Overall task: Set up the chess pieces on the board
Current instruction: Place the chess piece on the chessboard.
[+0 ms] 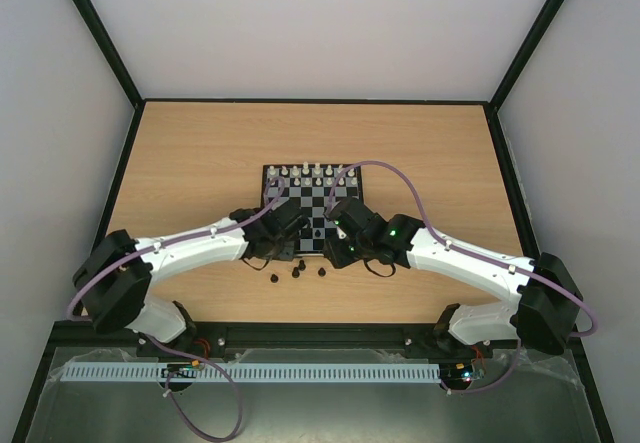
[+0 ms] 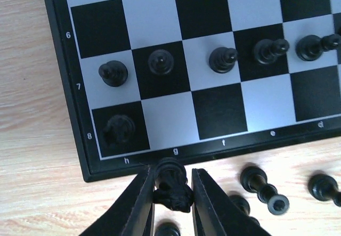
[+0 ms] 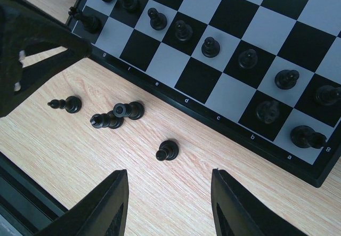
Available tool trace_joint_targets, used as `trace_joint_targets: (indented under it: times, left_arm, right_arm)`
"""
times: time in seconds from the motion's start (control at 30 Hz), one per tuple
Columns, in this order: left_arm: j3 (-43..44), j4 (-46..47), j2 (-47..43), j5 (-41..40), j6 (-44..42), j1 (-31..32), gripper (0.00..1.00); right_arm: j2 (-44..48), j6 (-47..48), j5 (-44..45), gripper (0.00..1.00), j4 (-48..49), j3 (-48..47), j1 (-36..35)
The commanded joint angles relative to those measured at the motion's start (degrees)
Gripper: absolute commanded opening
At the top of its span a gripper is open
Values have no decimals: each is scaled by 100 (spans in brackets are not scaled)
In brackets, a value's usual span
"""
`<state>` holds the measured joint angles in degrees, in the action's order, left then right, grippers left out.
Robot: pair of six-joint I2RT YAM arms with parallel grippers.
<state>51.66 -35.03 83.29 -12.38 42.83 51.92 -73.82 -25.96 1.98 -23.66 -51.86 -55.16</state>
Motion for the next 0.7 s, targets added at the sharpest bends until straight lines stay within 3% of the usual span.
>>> trace_joint_targets:
  times: [0.0,0.67]
  left_arm:
    - [213,93,257,37,-342,-148,22]
    - [252,477,804,245,-617,-435,23]
  right_arm:
    - [13,-19,36,43,-111,65,-34]
    - [-59,-24,58,43,-115,68,-33]
